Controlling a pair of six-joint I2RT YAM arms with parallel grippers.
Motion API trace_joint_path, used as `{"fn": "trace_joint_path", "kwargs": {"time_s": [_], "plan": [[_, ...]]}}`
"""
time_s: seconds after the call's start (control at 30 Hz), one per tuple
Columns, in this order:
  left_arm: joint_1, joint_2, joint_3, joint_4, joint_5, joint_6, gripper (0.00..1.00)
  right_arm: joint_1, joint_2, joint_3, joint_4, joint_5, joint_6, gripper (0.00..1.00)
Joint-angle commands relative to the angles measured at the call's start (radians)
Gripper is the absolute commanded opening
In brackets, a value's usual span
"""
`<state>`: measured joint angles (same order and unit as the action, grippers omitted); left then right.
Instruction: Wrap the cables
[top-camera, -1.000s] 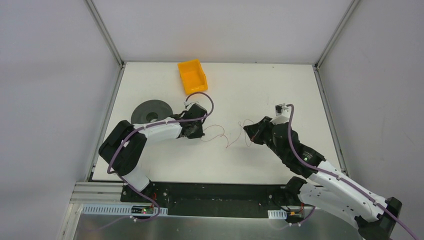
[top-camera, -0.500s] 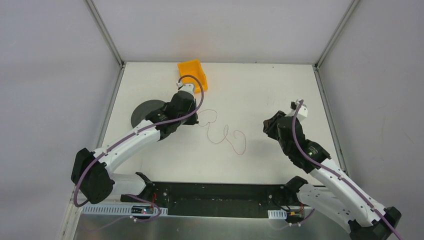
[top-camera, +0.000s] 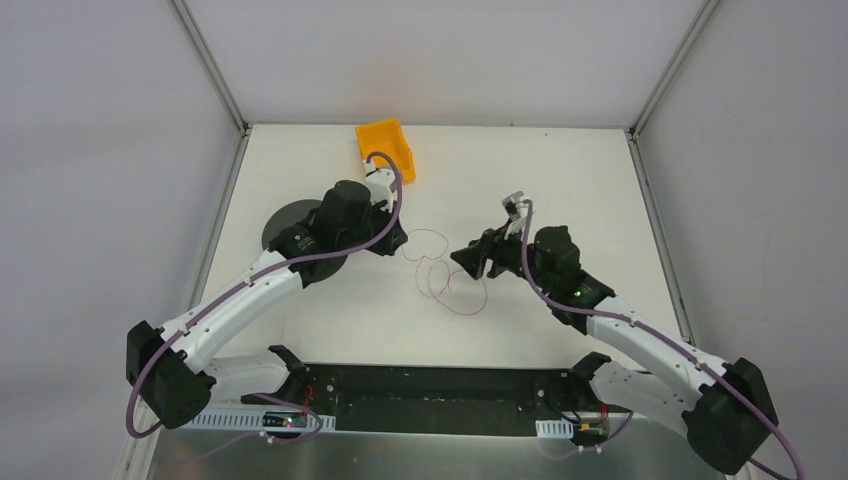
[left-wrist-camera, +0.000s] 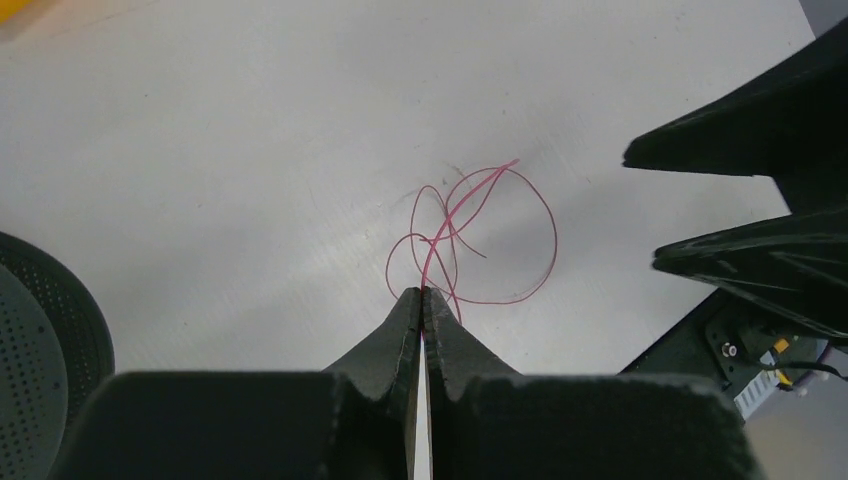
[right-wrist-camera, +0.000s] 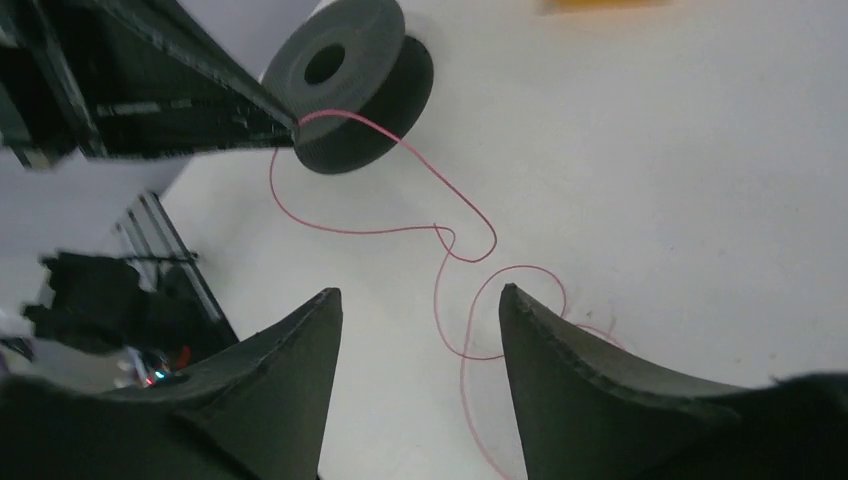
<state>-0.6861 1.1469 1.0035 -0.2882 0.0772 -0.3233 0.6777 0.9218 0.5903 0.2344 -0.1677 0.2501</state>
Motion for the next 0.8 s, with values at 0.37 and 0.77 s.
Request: {"fn": "trace_joint_path", "kwargs": {"time_s": [0.37,0.77], "plan": [[0.008,-0.010,0.094,-0.083,0.205,0.100,0.00,0.169,0.078,-0.111,0.228,-0.155,-1.436,0.62],[0.045,-0.004,0.164,-0.193,0.307,0.061,0.00,0.332,0.063,-0.055,-0.062,0.051,-1.835,0.58]]}}
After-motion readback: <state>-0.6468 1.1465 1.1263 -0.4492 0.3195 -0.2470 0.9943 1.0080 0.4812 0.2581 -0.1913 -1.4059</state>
